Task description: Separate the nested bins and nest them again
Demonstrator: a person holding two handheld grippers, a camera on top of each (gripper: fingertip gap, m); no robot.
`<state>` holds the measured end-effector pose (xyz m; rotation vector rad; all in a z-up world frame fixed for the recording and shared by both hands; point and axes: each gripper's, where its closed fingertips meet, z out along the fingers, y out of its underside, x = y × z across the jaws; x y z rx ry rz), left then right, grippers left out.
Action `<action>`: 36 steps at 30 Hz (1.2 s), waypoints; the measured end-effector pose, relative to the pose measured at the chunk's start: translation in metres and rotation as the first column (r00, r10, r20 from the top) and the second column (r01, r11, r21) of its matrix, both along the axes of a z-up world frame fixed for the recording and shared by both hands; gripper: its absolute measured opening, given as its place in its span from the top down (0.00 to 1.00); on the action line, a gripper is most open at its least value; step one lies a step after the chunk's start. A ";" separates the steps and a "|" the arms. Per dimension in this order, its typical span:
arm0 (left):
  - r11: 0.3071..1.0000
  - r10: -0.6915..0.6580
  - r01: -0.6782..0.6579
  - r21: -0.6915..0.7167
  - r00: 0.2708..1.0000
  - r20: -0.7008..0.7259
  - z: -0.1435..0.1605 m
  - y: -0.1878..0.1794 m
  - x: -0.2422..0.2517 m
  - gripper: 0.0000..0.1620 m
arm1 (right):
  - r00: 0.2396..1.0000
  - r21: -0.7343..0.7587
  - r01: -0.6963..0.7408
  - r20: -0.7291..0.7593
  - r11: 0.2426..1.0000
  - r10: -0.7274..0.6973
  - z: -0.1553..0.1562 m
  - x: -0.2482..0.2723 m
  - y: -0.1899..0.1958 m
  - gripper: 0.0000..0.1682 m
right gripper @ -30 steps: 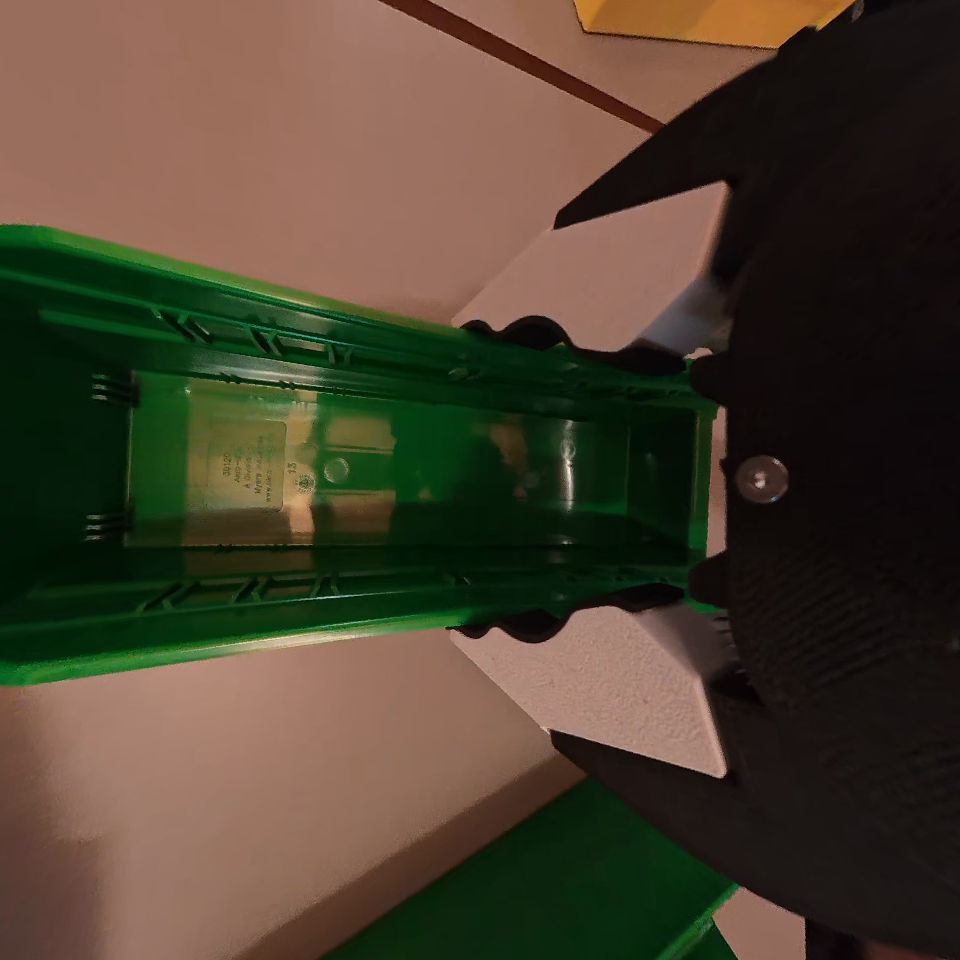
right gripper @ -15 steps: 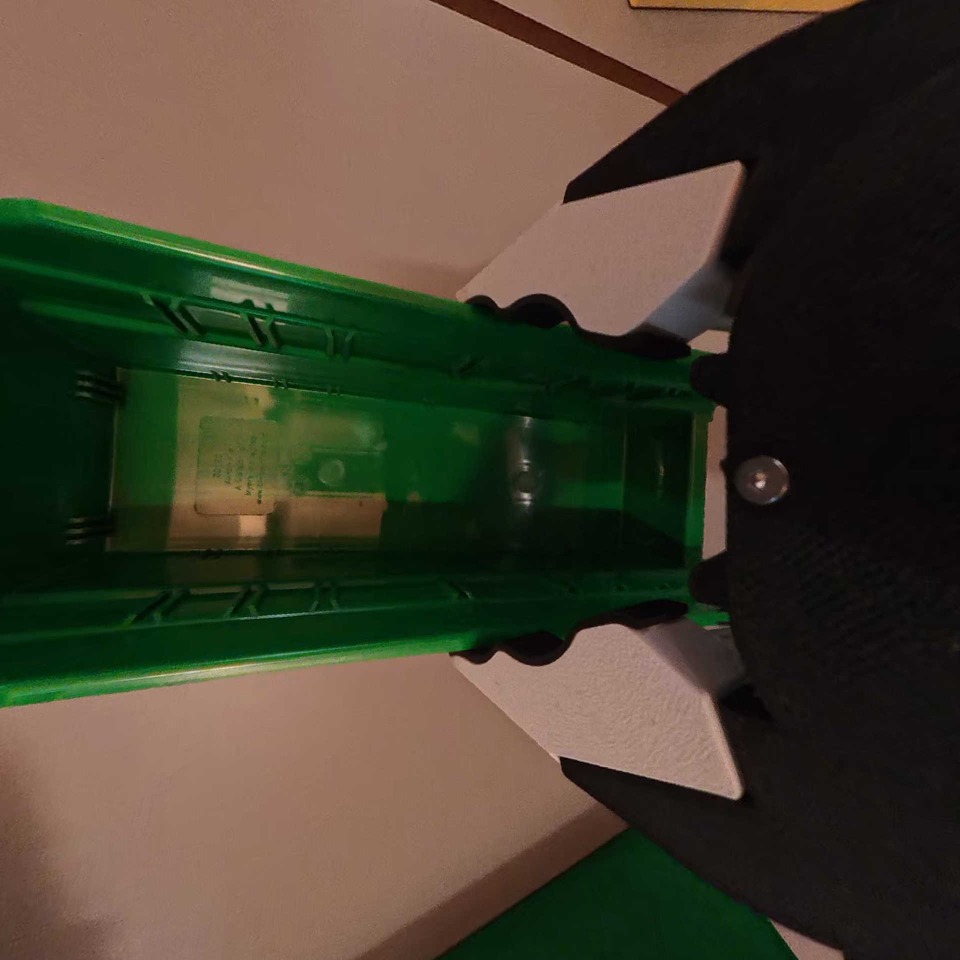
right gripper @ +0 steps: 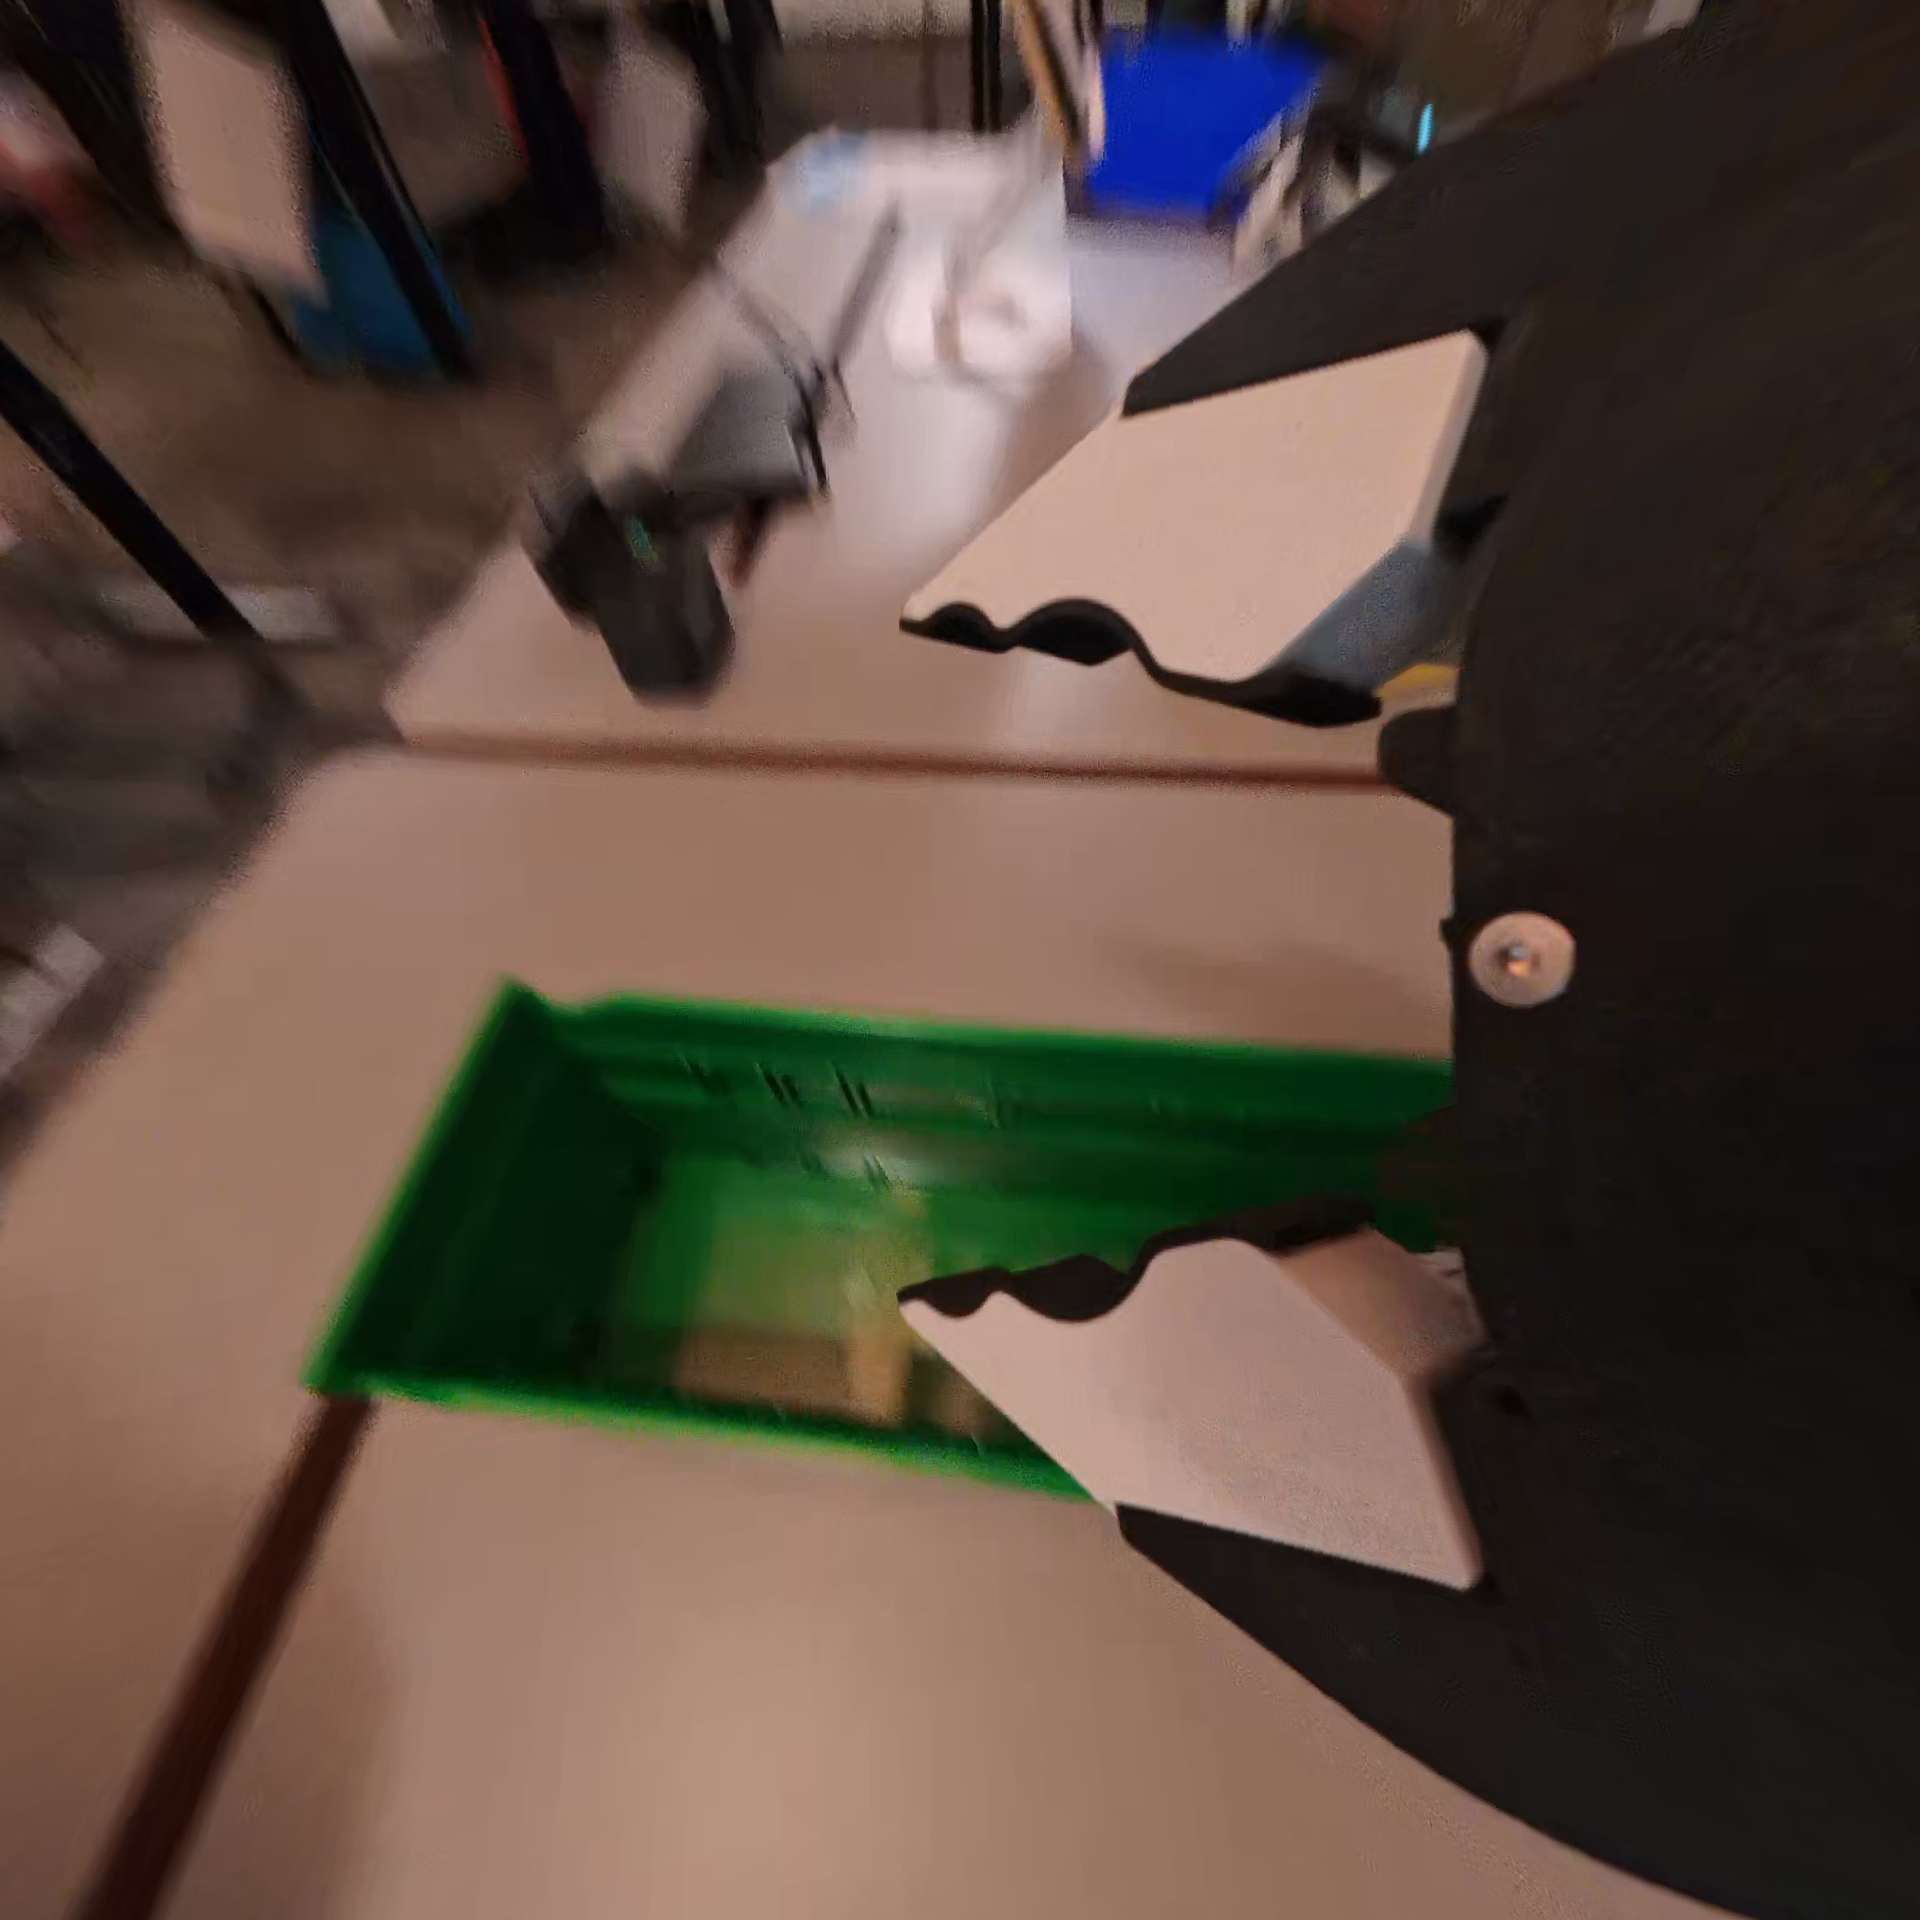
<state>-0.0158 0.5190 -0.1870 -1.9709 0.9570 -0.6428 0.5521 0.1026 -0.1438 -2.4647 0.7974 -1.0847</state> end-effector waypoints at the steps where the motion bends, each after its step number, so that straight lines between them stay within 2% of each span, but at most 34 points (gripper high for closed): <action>1: 1.000 0.004 -0.004 -0.004 1.000 0.003 0.006 0.008 0.002 0.23 | 0.992 -0.005 -0.014 0.122 1.000 0.014 0.019 0.000 -0.003 0.33; 3: 1.000 -0.005 0.005 -0.023 1.000 0.011 0.019 0.024 0.010 0.23 | 0.935 0.030 -0.096 0.346 0.995 0.080 0.056 -0.009 0.000 0.36; 4: 0.999 -0.014 0.015 -0.041 1.000 0.007 0.025 0.032 0.017 0.23 | 0.876 0.056 -0.152 0.469 0.987 0.109 0.075 -0.015 0.003 0.42; 5: 0.998 -0.024 0.023 -0.057 1.000 -0.005 0.030 0.040 0.023 0.22 | 0.844 0.069 -0.190 0.521 0.979 0.127 0.084 -0.022 0.005 0.42; 8: 0.995 -0.037 0.027 -0.091 0.993 -0.108 0.034 0.067 0.045 0.21 | 0.913 0.126 -0.194 0.386 0.973 0.132 0.062 -0.040 0.006 0.28; 9: 0.993 -0.041 0.024 -0.112 0.987 -0.155 0.031 0.074 0.053 0.20 | 0.922 0.166 -0.199 0.365 0.966 0.127 0.058 -0.047 0.008 0.27; 11: 0.989 -0.043 0.005 -0.148 0.967 -0.251 0.022 0.088 0.066 0.20 | 0.933 0.258 -0.244 0.325 0.935 0.154 0.049 -0.069 0.018 0.28; 14: 0.980 -0.048 -0.030 -0.197 0.923 -0.381 0.006 0.101 0.082 0.20 | 0.947 0.357 -0.302 0.216 0.884 0.237 0.021 -0.111 0.037 0.27; 19: 0.963 -0.052 -0.103 -0.251 0.838 -0.543 -0.022 0.109 0.099 0.20 | 0.913 0.492 -0.400 0.144 0.773 0.381 -0.010 -0.183 0.065 0.29; 25: 0.948 -0.067 -0.154 -0.277 0.756 -0.651 -0.038 0.103 0.103 0.20 | 0.885 0.564 -0.438 0.134 0.700 0.445 -0.027 -0.217 0.072 0.29; 28: 0.942 -0.083 -0.169 -0.289 0.718 -0.691 -0.047 0.102 0.097 0.14 | 0.890 0.615 -0.419 0.131 0.668 0.437 -0.033 -0.220 0.067 0.29; 30: 0.935 -0.088 -0.181 -0.307 0.717 -0.691 -0.052 0.102 0.096 0.11 | 0.897 0.649 -0.397 0.126 0.649 0.423 -0.039 -0.220 0.065 0.30; 32: 0.923 -0.105 -0.185 -0.337 0.722 -0.684 -0.059 0.099 0.095 0.12 | 0.918 0.698 -0.345 0.111 0.627 0.381 -0.041 -0.216 0.066 0.31; 34: 0.902 -0.133 -0.187 -0.389 0.736 -0.664 -0.067 0.092 0.094 0.14 | 0.899 0.717 -0.357 0.089 0.599 0.429 -0.044 -0.223 0.077 0.31; 36: 0.883 -0.154 -0.175 -0.436 0.769 -0.621 -0.069 0.088 0.099 0.23 | 0.892 0.687 -0.365 0.065 0.628 0.447 -0.048 -0.222 0.082 0.32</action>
